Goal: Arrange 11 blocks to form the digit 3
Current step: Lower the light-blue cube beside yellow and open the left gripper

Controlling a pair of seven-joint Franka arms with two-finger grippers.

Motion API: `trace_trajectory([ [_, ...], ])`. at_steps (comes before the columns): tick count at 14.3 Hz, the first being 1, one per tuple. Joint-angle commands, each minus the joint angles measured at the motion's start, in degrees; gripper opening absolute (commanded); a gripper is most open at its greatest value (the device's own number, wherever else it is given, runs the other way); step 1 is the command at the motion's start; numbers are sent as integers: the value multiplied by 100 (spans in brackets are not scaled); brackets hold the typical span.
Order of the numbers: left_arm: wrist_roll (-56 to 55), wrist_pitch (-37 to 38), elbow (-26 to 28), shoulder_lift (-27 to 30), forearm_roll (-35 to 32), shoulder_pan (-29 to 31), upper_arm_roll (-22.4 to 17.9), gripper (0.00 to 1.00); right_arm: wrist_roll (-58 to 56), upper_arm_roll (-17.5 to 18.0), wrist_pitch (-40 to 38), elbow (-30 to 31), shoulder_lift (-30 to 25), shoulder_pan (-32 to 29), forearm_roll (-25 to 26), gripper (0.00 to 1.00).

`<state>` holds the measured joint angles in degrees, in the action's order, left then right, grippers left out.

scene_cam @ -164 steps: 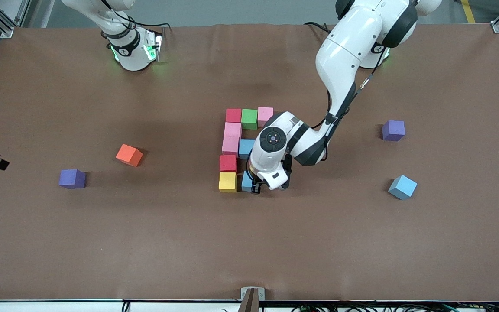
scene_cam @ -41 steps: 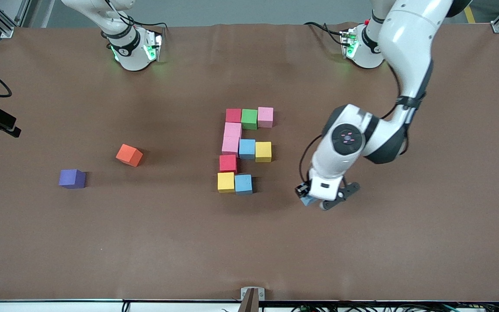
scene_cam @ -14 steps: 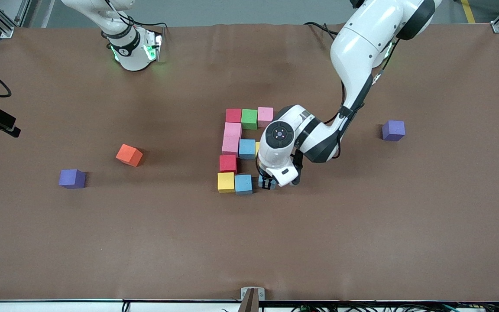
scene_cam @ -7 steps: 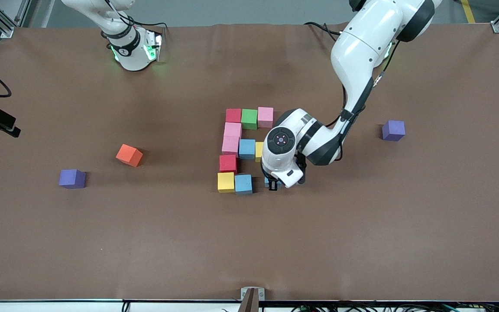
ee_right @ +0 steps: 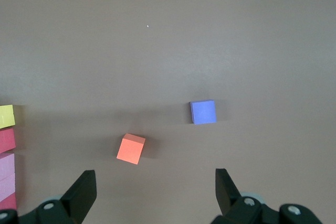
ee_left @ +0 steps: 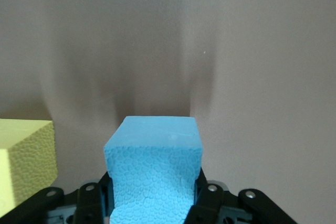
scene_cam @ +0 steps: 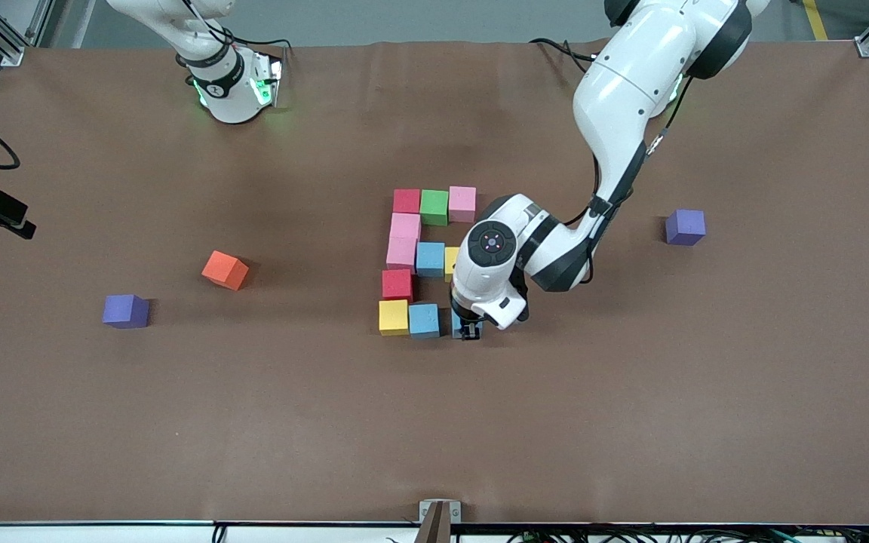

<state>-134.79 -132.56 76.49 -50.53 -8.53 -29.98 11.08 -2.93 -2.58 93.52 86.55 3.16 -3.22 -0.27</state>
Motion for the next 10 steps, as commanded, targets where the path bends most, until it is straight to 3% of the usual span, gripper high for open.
trace_trajectory([
  [1, -100, 2, -275, -220, -69, -140, -10, 6, 47, 82, 8, 90, -105, -100, 10, 100],
  [10, -91, -33, -424, -431, -69, -245, -10, 12, 47, 117, 26, 90, -113, 14, 18, 100],
])
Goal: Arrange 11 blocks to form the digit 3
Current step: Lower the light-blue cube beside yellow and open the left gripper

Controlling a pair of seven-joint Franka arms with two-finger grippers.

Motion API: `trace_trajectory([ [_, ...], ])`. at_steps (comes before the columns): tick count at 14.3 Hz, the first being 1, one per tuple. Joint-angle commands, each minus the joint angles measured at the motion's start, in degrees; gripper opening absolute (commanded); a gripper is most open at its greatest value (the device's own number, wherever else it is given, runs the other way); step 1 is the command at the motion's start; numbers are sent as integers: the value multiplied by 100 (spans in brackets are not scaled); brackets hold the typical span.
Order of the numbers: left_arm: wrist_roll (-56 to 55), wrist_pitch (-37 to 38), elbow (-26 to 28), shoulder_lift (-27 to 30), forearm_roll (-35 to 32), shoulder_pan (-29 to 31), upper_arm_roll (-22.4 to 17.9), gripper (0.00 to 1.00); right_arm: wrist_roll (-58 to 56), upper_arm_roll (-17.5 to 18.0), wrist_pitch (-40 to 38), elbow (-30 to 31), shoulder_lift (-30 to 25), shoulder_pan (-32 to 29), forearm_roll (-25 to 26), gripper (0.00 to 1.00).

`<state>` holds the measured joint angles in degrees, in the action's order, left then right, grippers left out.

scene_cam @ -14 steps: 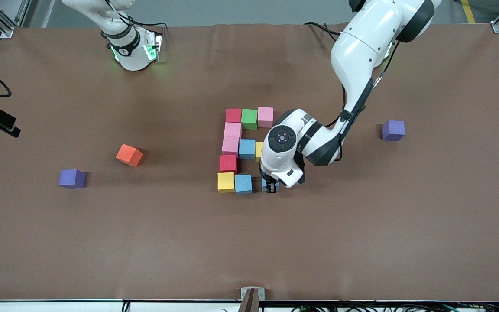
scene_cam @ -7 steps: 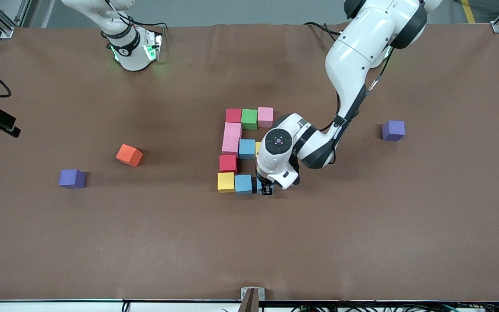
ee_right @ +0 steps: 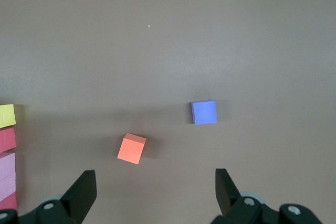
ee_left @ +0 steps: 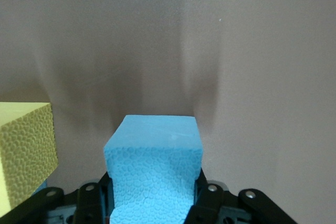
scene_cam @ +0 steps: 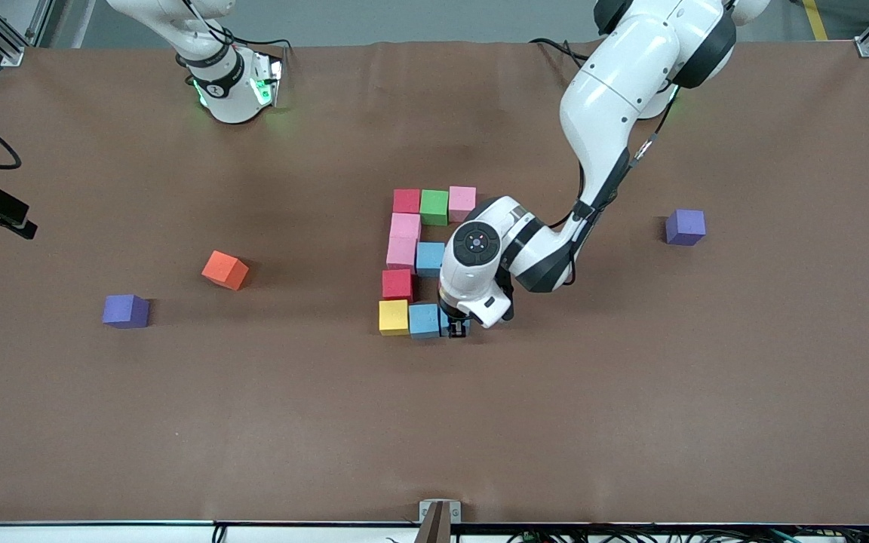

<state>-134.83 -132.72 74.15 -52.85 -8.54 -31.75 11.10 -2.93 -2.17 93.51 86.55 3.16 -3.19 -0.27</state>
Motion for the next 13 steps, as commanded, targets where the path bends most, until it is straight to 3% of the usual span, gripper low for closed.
trace_trajectory([
  [1, -96, -43, -191, -225, -69, -86, -12, 12, 47, 76, 26, 90, -105, 46, 19, 100],
  [5, -70, -87, -191, -243, -69, -86, -12, 27, 47, 76, 123, 160, -105, 117, 36, 100],
  [7, -53, -114, -191, -225, -69, -68, -12, 46, 38, 76, 123, 230, -114, 117, 54, 100],
  [9, 105, -105, -191, -182, -69, -59, -12, 100, 21, 76, 106, 266, -122, 90, 63, 100],
  [13, 306, 26, -173, 72, -131, -7, -3, 100, -14, 68, 53, 248, -122, 81, 107, 100],
])
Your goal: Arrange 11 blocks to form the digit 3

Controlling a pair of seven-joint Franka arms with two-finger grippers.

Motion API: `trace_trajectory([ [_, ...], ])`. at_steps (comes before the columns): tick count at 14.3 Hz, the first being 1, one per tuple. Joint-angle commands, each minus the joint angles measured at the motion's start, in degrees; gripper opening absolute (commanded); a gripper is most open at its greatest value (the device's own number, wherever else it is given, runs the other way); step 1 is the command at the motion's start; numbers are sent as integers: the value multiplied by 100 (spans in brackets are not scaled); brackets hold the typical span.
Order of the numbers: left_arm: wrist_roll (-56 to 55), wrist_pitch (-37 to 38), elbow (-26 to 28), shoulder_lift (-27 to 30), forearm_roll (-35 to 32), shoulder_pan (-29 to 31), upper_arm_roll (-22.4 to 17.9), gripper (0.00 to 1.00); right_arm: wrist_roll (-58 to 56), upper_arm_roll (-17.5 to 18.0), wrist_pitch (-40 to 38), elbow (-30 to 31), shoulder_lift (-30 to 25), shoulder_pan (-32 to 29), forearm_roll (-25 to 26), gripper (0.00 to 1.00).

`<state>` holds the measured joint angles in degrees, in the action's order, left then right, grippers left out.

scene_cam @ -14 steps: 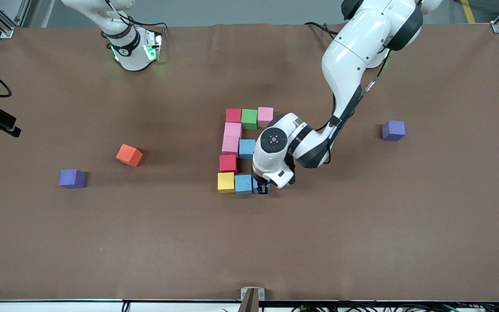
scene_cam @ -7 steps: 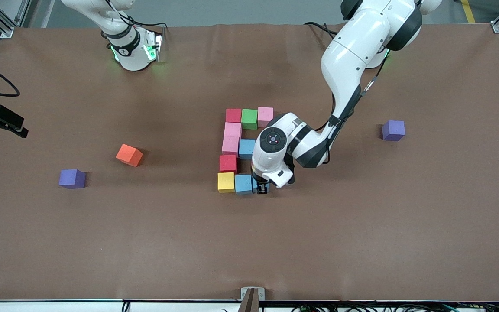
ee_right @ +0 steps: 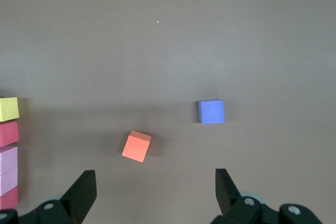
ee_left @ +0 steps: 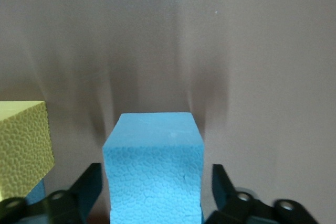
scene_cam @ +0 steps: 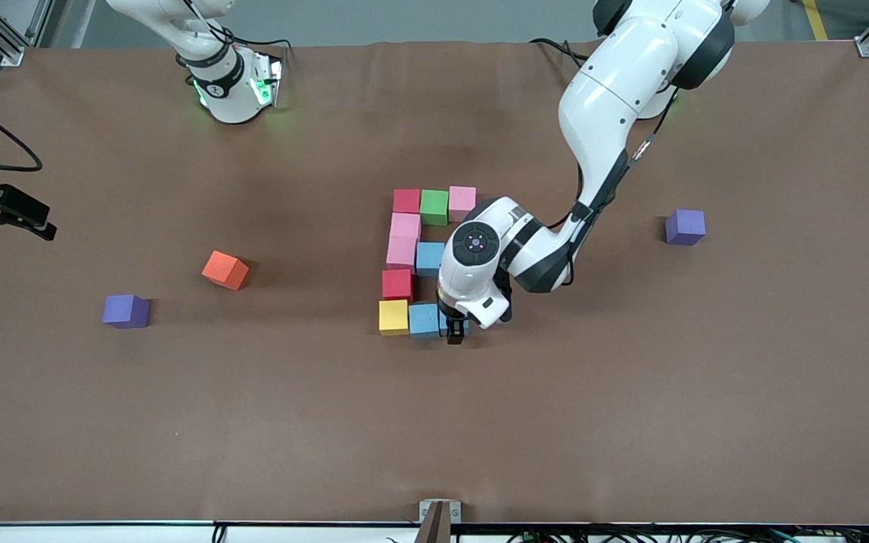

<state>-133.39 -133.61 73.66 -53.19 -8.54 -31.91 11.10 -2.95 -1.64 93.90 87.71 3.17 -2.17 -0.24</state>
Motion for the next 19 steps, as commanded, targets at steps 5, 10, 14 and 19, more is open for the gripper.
trace_trajectory([
  [5, 1840, 1309, -115, 800, -130, 333, 6, 100, -12, 15, 6, 124, -123, -11, 103, 100],
  [10, 4326, 2373, -80, 1811, -165, 1114, -12, 100, -12, 15, 49, 106, -123, 6, 103, 100],
  [14, 6575, 2672, -89, 2356, -297, 1888, -20, 100, -12, 15, 67, 89, -123, -3, 103, 100],
  [19, 8932, 3832, -80, 3296, -306, 2679, -3, 100, -12, 15, 85, 89, -123, -3, 68, 100],
])
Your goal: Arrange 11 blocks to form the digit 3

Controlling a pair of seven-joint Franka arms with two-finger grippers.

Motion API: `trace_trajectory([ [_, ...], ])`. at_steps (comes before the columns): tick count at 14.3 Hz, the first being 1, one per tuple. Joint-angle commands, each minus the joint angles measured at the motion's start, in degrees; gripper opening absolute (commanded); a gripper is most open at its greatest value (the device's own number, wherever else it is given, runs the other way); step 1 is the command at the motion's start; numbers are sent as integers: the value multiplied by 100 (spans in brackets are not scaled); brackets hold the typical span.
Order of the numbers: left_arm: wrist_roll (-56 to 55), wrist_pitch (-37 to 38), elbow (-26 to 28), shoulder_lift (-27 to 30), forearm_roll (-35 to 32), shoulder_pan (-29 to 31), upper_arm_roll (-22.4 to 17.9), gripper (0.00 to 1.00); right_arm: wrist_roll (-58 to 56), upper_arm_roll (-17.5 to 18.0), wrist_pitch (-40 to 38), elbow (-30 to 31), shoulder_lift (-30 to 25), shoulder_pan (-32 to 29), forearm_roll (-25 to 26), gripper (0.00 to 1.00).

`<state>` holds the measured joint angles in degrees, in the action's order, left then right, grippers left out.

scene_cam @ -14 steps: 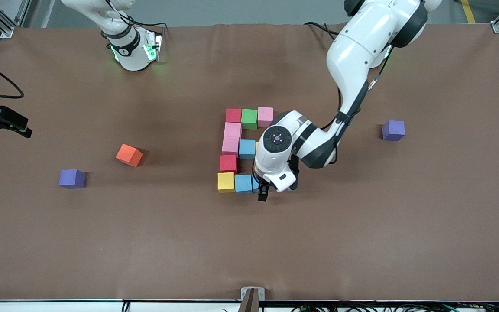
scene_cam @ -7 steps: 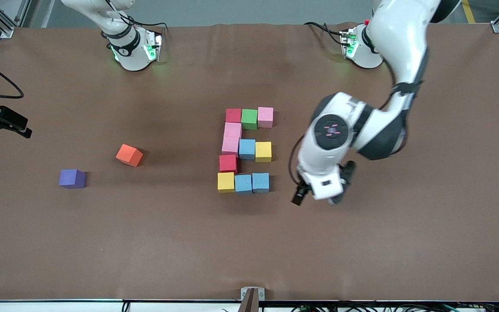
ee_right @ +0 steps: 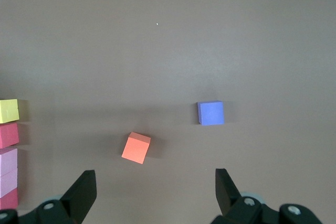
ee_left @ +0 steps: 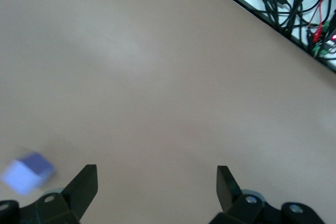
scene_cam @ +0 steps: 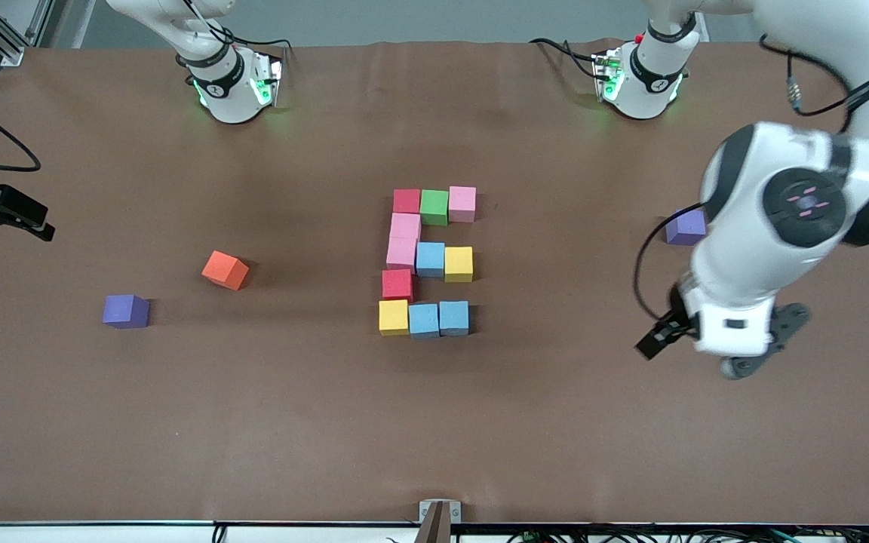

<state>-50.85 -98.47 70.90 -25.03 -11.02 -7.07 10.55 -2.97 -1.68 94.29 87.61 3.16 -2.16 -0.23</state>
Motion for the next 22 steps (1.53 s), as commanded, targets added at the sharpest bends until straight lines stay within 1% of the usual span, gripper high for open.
trace_trajectory([
  [1, 795, 546, 248, 690, -49, 258, 52, 100, -2, 18, 55, 98, -123, -4, 58, 100],
  [2, 944, 740, 327, 849, -32, 355, 52, 100, -2, 18, 63, 90, -123, -4, 58, 100],
  [3, 1285, 785, 563, 1094, 21, 469, 35, 100, -10, 18, 55, 89, -123, -4, 50, 100],
  [4, 1697, 785, 887, 1445, 39, 548, 17, 100, -10, 18, 55, 89, -123, -4, 58, 100],
  [5, 2145, 733, 1299, 1831, 48, 575, -113, 100, -10, 18, 46, 89, -123, -4, 67, 100],
  [6, 2637, 733, 1565, 2131, 109, 558, -341, 100, -10, 18, 46, 89, -123, -4, 76, 100],
  [7, 3225, 733, 1881, 2430, 431, 497, -613, 100, -10, 18, 46, 89, -123, 5, 76, 100],
  [8, 3596, 724, 2110, 2737, 800, 375, -1025, 100, -10, 18, 46, 89, -123, 5, 76, 100],
  [9, 3695, 733, 2286, 2897, 908, 130, -1264, 100, -10, 18, 46, 89, -123, -3, 76, 100],
  [10, 3731, 733, 2471, 3081, 909, -21, -1353, 100, -10, 18, 46, 89, -123, -4, 76, 100],
  [11, 3671, 768, 2568, 3188, 900, -66, -1319, 100, -10, 18, 37, 89, -123, -4, 76, 100],
  [12, 3627, 768, 2595, 3197, 892, -40, -1197, 100, -19, 18, 46, 89, -123, -4, 84, 100],
  [15, 3670, 750, 2613, 3171, 900, 565, -486, 100, -19, 18, 46, 89, -123, -4, 85, 100],
  [18, 3688, 750, 2613, 3171, 909, 628, -318, 100, -19, 18, 46, 89, -123, 5, 85, 100],
  [22, 3740, 855, 2578, 3250, 979, 619, -264, 100, -19, 18, 46, 89, -123, 5, 85, 100],
])
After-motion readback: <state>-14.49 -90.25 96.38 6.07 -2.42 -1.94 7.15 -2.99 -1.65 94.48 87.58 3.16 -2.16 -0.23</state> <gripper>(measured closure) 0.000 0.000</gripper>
